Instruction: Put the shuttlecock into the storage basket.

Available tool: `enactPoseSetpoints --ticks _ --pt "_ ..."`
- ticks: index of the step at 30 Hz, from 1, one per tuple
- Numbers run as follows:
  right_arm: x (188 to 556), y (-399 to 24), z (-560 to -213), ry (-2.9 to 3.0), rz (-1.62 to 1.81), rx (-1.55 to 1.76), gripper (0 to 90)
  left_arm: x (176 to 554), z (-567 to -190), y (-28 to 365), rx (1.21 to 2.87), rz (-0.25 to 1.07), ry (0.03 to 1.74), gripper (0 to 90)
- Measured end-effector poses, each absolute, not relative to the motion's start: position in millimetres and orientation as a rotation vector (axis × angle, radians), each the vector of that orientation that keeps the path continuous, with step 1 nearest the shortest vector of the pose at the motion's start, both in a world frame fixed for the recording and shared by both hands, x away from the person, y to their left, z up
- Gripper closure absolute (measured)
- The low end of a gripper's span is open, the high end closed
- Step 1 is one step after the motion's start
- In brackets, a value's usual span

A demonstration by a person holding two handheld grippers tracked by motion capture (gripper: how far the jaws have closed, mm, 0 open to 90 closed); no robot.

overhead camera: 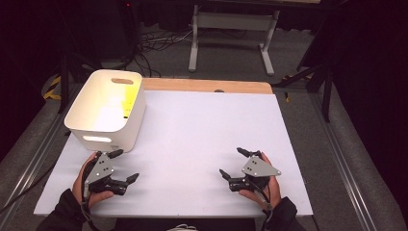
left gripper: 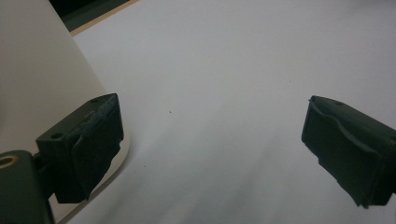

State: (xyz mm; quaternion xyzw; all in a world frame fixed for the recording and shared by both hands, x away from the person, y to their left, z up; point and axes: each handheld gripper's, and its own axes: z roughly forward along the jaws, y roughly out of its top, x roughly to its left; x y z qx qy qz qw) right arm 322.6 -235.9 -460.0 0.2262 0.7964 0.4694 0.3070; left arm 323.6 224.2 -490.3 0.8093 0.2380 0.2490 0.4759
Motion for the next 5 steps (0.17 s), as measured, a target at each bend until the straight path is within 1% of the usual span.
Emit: enactPoseSetpoints --ticks 5 --pt "323.5 -236.3 -460.8 2.113 1.238 0.598 11.0 324.1 -490.1 224.2 1.981 0.612 0.585 6.4"
